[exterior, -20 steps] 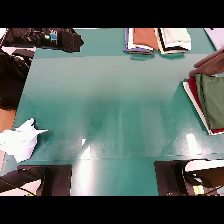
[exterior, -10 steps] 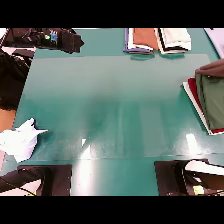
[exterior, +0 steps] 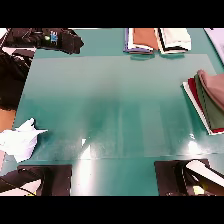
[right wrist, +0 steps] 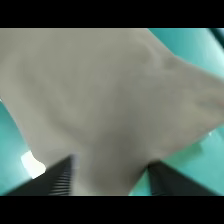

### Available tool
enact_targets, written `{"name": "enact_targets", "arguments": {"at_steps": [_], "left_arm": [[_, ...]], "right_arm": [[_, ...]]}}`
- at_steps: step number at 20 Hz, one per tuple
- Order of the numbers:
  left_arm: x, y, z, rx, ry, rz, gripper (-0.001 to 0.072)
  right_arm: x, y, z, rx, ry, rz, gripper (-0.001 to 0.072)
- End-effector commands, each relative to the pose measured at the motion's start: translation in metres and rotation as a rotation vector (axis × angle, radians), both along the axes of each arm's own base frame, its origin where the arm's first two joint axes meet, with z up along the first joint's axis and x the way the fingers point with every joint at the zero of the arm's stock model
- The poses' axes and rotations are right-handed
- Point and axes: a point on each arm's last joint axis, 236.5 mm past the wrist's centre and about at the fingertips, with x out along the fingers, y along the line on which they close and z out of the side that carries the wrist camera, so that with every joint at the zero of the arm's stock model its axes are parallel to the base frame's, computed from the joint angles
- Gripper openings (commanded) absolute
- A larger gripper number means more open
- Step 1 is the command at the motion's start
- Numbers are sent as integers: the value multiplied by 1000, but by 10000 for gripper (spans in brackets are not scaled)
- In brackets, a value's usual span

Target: Fold the shirts.

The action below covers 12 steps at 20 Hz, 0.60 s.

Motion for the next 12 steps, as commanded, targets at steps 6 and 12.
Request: {"name": "enact_targets", "arguments": {"at_steps": [6,12], "left_arm": [[0,0,0,3,0,-3,32],[-1,0,-1,5,3,-3,32]], "right_arm": [[24,2,63,-59,-222,-17,590],[144,198,117,210,-491,504,590]]}}
